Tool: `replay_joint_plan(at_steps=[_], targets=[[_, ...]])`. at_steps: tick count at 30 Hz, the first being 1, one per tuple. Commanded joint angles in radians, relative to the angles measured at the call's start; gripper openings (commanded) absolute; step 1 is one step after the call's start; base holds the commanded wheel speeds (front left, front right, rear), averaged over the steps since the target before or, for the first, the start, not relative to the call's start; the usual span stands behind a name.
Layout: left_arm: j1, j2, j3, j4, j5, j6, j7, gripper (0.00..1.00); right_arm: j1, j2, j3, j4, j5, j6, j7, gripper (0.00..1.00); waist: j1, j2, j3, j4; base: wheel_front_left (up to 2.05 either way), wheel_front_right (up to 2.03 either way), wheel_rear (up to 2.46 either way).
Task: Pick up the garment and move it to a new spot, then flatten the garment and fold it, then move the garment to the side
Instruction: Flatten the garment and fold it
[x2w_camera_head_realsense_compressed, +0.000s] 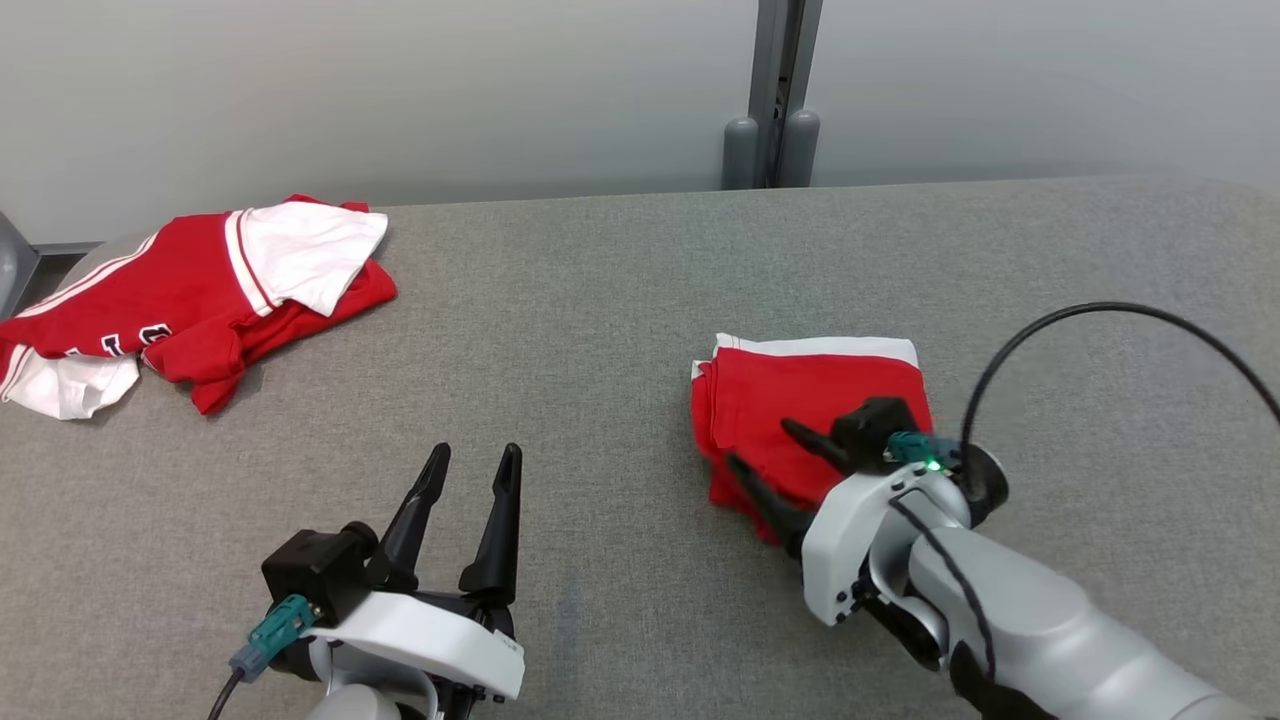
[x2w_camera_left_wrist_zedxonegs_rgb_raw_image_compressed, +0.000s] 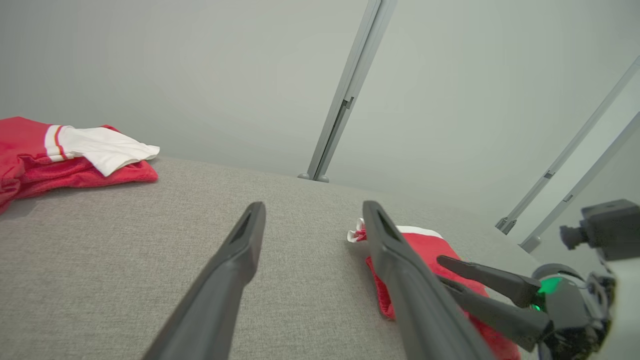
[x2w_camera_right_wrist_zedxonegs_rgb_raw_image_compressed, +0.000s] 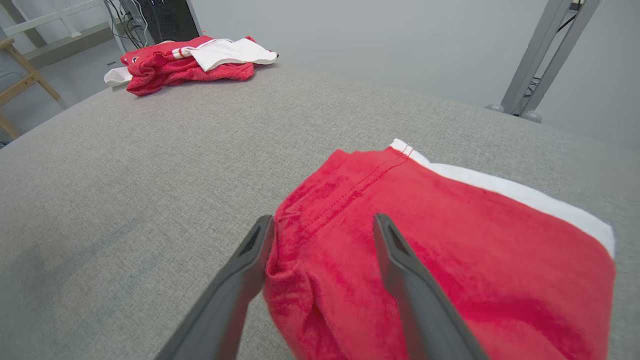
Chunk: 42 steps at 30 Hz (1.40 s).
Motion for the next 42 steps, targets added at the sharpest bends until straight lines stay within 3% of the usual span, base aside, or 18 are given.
replay_joint_plan(at_steps=[1, 11, 18, 19, 22, 29, 35, 42], targets=[[0.008, 0.007, 0.001, -0.002, 0.009, 0.004, -0.005, 1.0, 0.017, -0.017, -0.029, -0.01, -0.012, 0.0, -0.009, 1.0, 0.0, 0.0, -0.002, -0.002, 0.0, 0.0, 0.0], [0.019, -0.002, -0.022, -0.004, 0.011, 0.003, -0.003, 1.0, 0.149, -0.121, -0.475, -0.191, -0.175, 0.0, -0.009, 1.0, 0.0, 0.0, -0.01, -0.015, 0.0, 0.0, 0.0], [0.013, -0.003, -0.033, 0.001, 0.013, 0.0, -0.001, 1.0, 0.292, -0.11, -0.703, -0.318, -0.363, 0.0, -0.009, 1.0, 0.0, 0.0, -0.007, -0.018, 0.0, 0.0, 0.0], [0.009, -0.003, -0.034, 0.002, 0.014, -0.001, 0.0, 1.0, 0.308, -0.101, -0.725, -0.333, -0.39, 0.0, -0.009, 0.46, 0.0, 0.0, -0.006, -0.016, 0.0, 0.0, 0.0], [-0.001, -0.002, -0.035, 0.003, 0.015, -0.001, 0.0, 1.0, 0.354, -0.07, -0.771, -0.354, -0.44, 0.0, -0.01, 0.0, 0.0, 0.0, 0.0, -0.007, 0.0, 0.0, 0.0], [-0.016, -0.003, -0.035, 0.005, 0.017, -0.003, 0.0, 1.0, 0.369, -0.025, -0.779, -0.335, -0.518, 0.0, -0.009, 0.0, 0.0, 0.0, 0.015, 0.032, 0.0, 0.0, 0.0], [-0.027, -0.011, -0.036, 0.008, 0.021, -0.008, -0.002, 1.0, 0.319, -0.033, -0.693, -0.236, -0.573, 0.0, -0.009, 0.0, 0.0, 0.0, 0.026, 0.078, 0.0, 0.0, 0.0], [-0.027, -0.019, -0.027, 0.016, 0.023, -0.013, -0.003, 1.0, 0.285, -0.014, -0.605, -0.135, -0.56, 0.0, -0.009, 0.0, 0.0, 0.0, 0.036, 0.122, 0.0, 0.0, 0.0]])
